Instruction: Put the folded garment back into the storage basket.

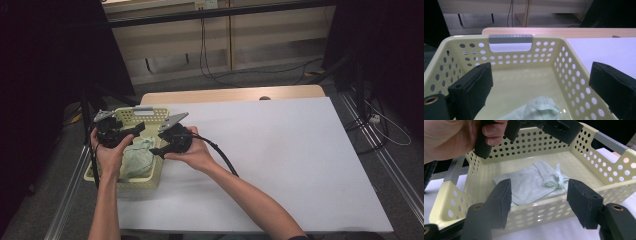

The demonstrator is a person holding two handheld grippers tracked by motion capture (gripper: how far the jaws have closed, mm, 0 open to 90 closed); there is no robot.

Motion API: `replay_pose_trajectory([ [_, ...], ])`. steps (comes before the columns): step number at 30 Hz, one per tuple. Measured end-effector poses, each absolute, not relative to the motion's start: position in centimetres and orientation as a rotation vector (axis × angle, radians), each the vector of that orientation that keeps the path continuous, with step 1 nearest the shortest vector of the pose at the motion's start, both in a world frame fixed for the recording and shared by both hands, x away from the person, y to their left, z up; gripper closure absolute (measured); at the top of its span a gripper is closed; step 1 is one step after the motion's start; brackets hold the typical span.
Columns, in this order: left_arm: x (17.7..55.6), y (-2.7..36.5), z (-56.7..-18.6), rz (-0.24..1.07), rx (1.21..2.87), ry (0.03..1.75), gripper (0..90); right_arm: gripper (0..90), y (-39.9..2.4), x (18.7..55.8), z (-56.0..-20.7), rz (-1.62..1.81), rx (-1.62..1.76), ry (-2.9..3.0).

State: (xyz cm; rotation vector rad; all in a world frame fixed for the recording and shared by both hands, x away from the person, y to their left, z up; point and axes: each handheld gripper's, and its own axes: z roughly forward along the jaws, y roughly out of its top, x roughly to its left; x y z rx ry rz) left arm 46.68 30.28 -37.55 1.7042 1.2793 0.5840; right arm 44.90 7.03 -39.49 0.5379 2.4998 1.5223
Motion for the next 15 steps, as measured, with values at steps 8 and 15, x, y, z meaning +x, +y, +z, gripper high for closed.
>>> replay_pose_trajectory([
  [8, 46.5, 29.0, -37.4, 0.56, 1.72, 1.211, 4.1, 30.4, 5.9, 44.8, -39.5, 1.522, 0.579, 2.484],
  [15, 46.0, 28.0, -37.0, 0.562, 1.721, 1.18, 3.9, 25.7, 4.7, 44.9, -39.5, 1.515, 0.609, 2.469],
])
